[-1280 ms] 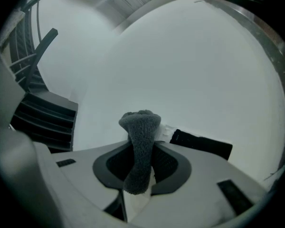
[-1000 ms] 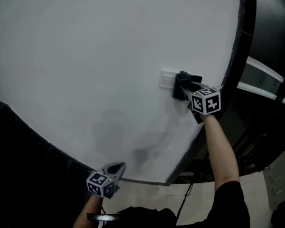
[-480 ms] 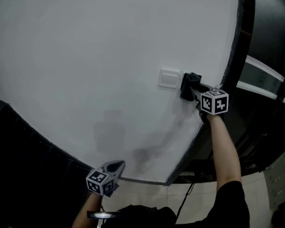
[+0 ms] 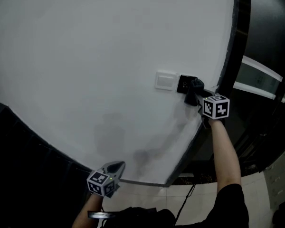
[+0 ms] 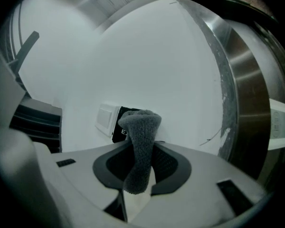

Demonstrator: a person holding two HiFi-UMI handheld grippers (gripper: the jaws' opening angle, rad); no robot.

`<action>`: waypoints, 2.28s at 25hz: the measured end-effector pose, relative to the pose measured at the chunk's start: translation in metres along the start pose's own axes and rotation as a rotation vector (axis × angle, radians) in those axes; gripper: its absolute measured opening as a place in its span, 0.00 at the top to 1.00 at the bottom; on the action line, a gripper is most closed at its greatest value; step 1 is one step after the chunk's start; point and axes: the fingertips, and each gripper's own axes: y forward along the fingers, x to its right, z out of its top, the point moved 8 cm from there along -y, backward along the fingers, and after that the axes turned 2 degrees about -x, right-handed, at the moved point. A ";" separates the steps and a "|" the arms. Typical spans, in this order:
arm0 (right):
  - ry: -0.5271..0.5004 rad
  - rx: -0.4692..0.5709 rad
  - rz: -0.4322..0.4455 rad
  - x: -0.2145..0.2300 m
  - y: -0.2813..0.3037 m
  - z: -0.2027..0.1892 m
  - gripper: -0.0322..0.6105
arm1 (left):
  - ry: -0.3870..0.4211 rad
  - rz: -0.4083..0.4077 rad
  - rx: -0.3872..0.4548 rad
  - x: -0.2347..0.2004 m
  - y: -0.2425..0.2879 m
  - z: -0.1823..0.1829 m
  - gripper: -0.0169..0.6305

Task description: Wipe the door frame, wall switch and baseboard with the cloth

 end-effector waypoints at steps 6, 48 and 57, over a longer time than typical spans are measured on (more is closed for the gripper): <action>-0.015 0.009 -0.067 -0.006 -0.017 -0.020 0.81 | -0.010 0.072 0.017 -0.004 -0.003 0.005 0.97; 0.063 -0.009 0.203 -0.217 -0.066 -0.302 0.81 | -0.122 0.289 0.104 -0.063 -0.056 -0.053 0.97; -0.173 -0.244 0.561 -0.350 0.040 -0.510 0.81 | -0.111 0.354 -0.098 -0.108 -0.064 -0.265 0.97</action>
